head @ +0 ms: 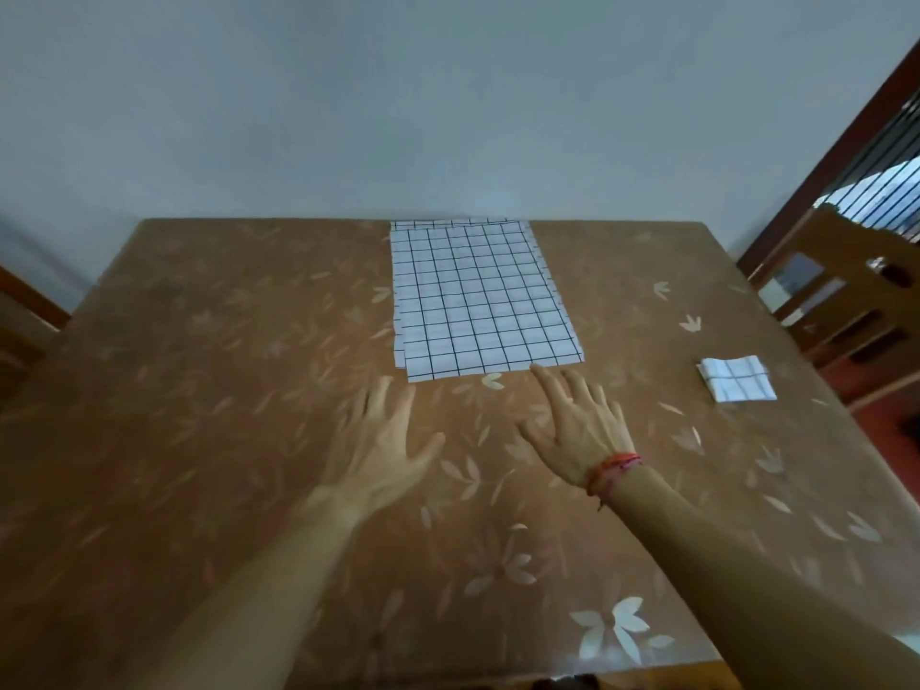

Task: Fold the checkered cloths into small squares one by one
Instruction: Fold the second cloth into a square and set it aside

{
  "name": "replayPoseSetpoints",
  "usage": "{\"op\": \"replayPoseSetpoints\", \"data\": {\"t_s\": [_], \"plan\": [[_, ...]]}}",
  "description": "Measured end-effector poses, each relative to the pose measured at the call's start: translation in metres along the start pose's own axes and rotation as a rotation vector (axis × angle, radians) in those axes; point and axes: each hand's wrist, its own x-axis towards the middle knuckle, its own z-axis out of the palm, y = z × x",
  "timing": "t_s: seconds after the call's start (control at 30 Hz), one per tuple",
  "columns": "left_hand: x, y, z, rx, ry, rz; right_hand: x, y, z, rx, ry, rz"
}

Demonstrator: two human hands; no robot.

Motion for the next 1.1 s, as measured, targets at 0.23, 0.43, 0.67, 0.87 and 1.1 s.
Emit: {"op": "replayPoseSetpoints", "data": {"t_s": [0.23, 0.43, 0.67, 0.87, 1.1], "plan": [[0.077, -0.021, 0.058, 0.026, -0.074, -0.028, 0.086, 0.024, 0.055, -0.019, 0.028, -0.014], [0.143, -0.032, 0.113, 0.044, -0.096, -0.032, 0.162, 0.050, 0.099, -0.034, 0.008, 0.028], [0.185, -0.038, 0.149, 0.068, -0.128, -0.033, 0.213, 0.070, 0.134, -0.025, 0.007, 0.050], [0.189, -0.038, 0.157, 0.086, -0.117, 0.027, 0.222, 0.078, 0.147, -0.096, -0.005, 0.018], [0.184, -0.029, 0.154, 0.058, 0.016, 0.034, 0.212, 0.075, 0.144, -0.114, 0.131, -0.056]]}}
